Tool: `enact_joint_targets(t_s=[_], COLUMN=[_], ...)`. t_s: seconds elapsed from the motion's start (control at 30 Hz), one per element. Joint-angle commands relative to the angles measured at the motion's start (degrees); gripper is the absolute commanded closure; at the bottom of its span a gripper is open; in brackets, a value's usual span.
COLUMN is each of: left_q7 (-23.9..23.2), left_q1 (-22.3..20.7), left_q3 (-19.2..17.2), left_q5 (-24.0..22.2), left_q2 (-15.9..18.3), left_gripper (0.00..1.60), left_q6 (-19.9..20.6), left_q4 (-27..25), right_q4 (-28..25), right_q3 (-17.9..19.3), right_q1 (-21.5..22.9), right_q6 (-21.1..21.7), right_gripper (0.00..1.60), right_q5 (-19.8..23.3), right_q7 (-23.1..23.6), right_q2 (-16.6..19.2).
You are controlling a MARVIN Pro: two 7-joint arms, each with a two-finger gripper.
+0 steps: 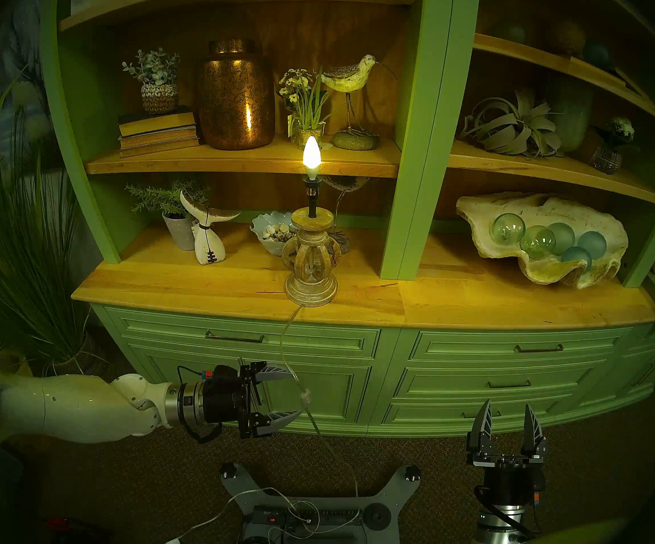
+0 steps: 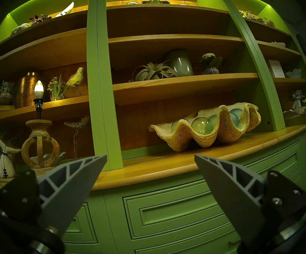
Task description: Grab cable and switch light on
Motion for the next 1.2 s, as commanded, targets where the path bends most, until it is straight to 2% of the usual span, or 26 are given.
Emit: enact_joint_targets(t_s=[0.0,0.07,0.1,0.2,0.33,0.4,0.47,0.5,0.57,0.73,0.8,0.97,1.1,1.17], left_q7=[7.1,8.2,11.0,13.1,12.0,12.3,11.5,12.4,12.6,15.5,16.2,19.4,23.8,26.1], left_q1=[0.8,1.5,1.9,2.9,4.6,5.5,6.0,6.5,6.7,6.3,5.9,6.2,6.6,6.5], left_q3=[-1.3,-1.8,-1.8,-1.6,-0.8,-0.2,0.0,0.5,0.5,1.7,2.6,3.6,4.9,5.4], left_q5=[-3.0,-4.9,-5.1,-6.3,-8.0,-7.9,-8.0,-8.0,-8.1,-5.7,-3.7,-3.2,-1.3,-0.5], left_q2=[1.1,1.3,1.3,1.3,0.0,0.5,-0.7,0.8,1.3,7.5,8.2,11.3,15.0,15.2], left_gripper=[0.00,0.00,0.00,0.00,0.00,0.00,0.00,0.00,0.00,0.00,0.00,0.00,0.00,0.00], left_q6=[-0.3,-0.2,-0.4,-0.5,0.6,0.3,0.2,0.1,-0.2,-1.2,-0.8,-1.1,-0.7,-0.2], left_q4=[2.9,3.9,3.6,1.5,-2.5,-6.0,-4.3,-7.5,-8.1,-13.5,-12.3,-12.9,-16.8,-17.9], right_q4=[-1.2,-1.2,-1.2,-1.3,-1.2,-1.2,-1.1,-1.1,-1.1,-1.1,-1.0,-0.9,-1.0,-1.0], right_q3=[0.1,0.1,0.1,0.1,0.0,0.0,0.0,0.0,0.0,0.0,-0.1,-0.1,-0.1,-0.1], right_q1=[0.3,0.3,0.3,0.3,0.3,0.4,0.4,0.4,0.4,0.4,0.4,0.4,0.4,0.4], right_q6=[-0.4,-0.4,-0.4,-0.4,-0.4,-0.4,-0.4,-0.4,-0.4,-0.4,-0.4,-0.4,-0.4,-0.4], right_gripper=[0.00,0.00,0.00,0.00,0.00,0.00,0.00,0.00,0.00,0.00,0.00,0.00,0.00,0.00], right_q5=[-0.2,-0.2,-0.1,-0.1,-0.1,-0.1,-0.1,-0.1,-0.1,-0.1,-0.1,-0.1,-0.1,-0.2], right_q7=[1.6,1.5,1.6,1.8,1.5,1.4,1.3,1.3,1.3,1.2,1.0,1.0,1.1,1.1], right_q2=[0.2,0.3,0.3,0.2,0.3,0.3,0.3,0.3,0.3,0.4,0.4,0.4,0.4,0.4])
